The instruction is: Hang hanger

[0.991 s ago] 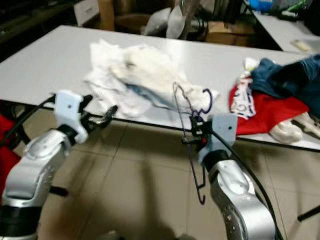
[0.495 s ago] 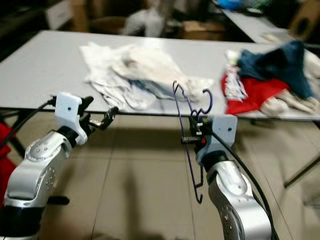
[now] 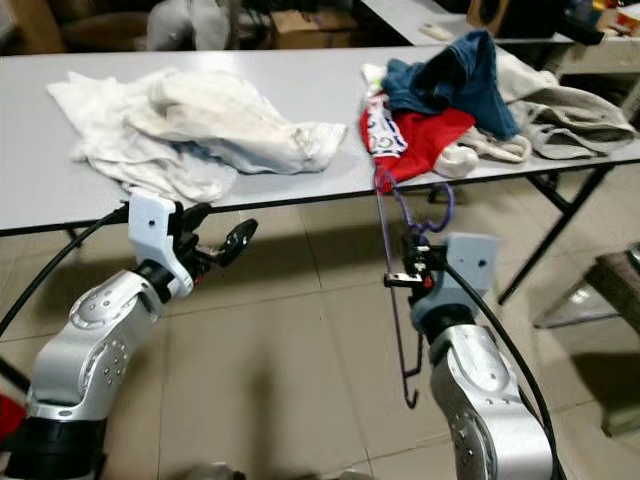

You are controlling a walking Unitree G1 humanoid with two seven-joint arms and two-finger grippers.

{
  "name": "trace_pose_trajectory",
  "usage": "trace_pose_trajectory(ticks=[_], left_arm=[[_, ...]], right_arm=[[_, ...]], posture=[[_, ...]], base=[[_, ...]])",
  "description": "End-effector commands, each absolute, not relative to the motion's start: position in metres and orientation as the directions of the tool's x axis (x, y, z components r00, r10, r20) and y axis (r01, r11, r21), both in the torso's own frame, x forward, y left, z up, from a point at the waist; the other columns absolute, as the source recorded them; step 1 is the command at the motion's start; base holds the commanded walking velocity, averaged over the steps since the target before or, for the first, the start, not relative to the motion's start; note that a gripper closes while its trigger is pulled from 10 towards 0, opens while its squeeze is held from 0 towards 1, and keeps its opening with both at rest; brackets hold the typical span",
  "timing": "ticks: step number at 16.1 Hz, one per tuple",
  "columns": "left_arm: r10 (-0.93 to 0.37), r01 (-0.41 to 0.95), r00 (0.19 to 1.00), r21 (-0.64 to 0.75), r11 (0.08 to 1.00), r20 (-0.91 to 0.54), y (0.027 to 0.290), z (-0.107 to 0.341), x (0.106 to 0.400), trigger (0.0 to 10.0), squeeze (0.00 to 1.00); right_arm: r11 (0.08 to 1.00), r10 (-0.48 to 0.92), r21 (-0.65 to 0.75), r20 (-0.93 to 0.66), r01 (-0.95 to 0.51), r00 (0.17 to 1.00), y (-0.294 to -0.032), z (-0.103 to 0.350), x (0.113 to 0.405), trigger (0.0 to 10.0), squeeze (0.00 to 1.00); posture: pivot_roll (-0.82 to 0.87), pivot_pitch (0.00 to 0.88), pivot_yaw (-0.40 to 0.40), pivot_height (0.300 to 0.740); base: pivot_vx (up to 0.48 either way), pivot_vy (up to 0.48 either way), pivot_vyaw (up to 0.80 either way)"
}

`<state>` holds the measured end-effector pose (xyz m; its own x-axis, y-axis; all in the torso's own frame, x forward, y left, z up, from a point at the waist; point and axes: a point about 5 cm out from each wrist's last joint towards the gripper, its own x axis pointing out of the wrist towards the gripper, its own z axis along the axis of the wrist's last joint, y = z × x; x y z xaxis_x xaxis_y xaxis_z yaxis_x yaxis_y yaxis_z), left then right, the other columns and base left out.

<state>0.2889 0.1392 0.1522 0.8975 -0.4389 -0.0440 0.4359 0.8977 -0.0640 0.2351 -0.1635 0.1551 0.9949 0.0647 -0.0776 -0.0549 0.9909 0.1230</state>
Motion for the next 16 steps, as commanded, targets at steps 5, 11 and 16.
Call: trace_pose_trajectory(ticks=[5,11,16], left_arm=[[-0.42,0.42,0.907,-0.003,0.907,-0.035,0.1375,0.1507,0.2908,10.0,1.0],[-0.41,0.411,0.911,0.025,0.911,-0.035,0.1331,0.1486,0.2929,10.0,1.0],[-0.412,0.413,0.911,0.031,0.91,-0.034,0.1307,0.1473,0.2944,10.0,1.0]], right_arm=[[0.987,0.098,0.133,-0.072,-0.088,0.993,-0.1616,0.1558,0.2369,10.0,0.0],[0.989,0.144,0.03,-0.078,-0.142,0.987,-0.1583,0.1539,0.2407,10.0,0.0],[0.986,0.158,0.057,-0.075,-0.154,0.985,-0.1603,0.155,0.2408,10.0,0.0]], posture=[[-0.02,0.0,-0.005,0.723],[-0.02,0.0,-0.024,0.723],[-0.03,0.0,-0.02,0.723]], base=[[0.051,0.0,-0.16],[0.294,0.0,-0.23],[0.343,0.0,-0.45]])
